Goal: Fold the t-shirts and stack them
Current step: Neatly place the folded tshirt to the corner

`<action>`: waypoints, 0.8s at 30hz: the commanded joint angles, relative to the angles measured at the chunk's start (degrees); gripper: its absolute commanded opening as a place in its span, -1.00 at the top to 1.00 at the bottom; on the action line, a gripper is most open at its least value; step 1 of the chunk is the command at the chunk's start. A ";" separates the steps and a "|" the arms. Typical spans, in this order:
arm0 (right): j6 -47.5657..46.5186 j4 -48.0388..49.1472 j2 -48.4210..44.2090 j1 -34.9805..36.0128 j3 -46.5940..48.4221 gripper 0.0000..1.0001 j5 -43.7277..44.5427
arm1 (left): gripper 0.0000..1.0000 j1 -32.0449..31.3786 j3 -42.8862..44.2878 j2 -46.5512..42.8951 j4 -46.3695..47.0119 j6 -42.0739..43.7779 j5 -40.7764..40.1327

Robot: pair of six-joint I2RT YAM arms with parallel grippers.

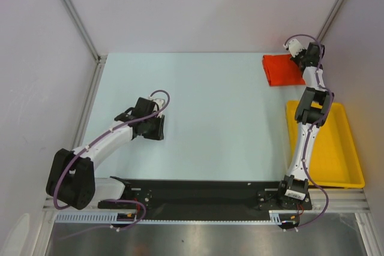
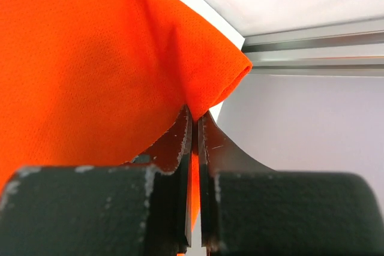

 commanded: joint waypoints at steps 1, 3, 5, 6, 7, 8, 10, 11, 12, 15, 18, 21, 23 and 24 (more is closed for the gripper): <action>2.05 6.87 0.15 -0.87 3.22 1.00 -0.70 | 0.31 0.75 2.00 0.34 0.79 0.35 1.23; 2.31 7.75 -0.20 -1.22 2.52 1.00 -0.88 | 0.31 1.01 2.09 0.34 0.71 0.17 1.40; 4.68 8.02 -0.29 -1.83 2.61 1.00 -0.44 | 0.31 1.54 2.09 0.34 0.88 -0.26 1.66; 5.12 8.28 -0.29 -2.01 2.52 1.00 -0.26 | 0.31 1.80 2.00 0.34 1.14 -0.70 1.84; 5.91 8.46 -0.38 -2.36 2.43 1.00 0.00 | 0.31 2.24 2.00 0.25 1.06 -1.05 2.54; 6.27 8.81 -0.38 -2.45 2.08 1.00 0.61 | 0.31 2.42 2.00 0.07 1.06 -1.06 2.63; 7.06 9.34 -0.38 -2.80 1.82 1.00 0.79 | 0.32 2.77 2.00 -0.19 0.88 -1.32 2.54; 7.32 9.51 -0.29 -2.98 1.73 1.00 0.62 | 0.32 2.94 2.00 -0.45 0.79 -1.41 2.54; 7.59 10.03 -0.11 -2.98 1.81 1.00 0.70 | 0.32 3.03 1.92 -0.54 0.88 -1.76 2.63; 8.64 10.65 0.41 -2.89 1.99 1.00 0.62 | 0.32 3.47 1.57 -1.33 0.88 -2.46 2.90; 10.04 12.59 0.77 -2.63 2.25 1.00 0.79 | 0.32 3.74 0.78 -2.56 0.79 -3.08 3.07; 12.50 15.30 0.07 -2.36 0.94 0.21 3.68 | 0.32 4.00 0.07 -3.70 0.44 -3.78 2.98; 12.86 15.49 -0.81 -2.28 1.02 -0.25 3.95 | 0.32 4.18 -0.11 -4.93 0.09 -4.04 2.90; 13.91 16.45 -1.25 -2.01 0.68 -0.63 4.74 | 0.32 4.18 -0.02 -5.28 -0.08 -4.22 2.72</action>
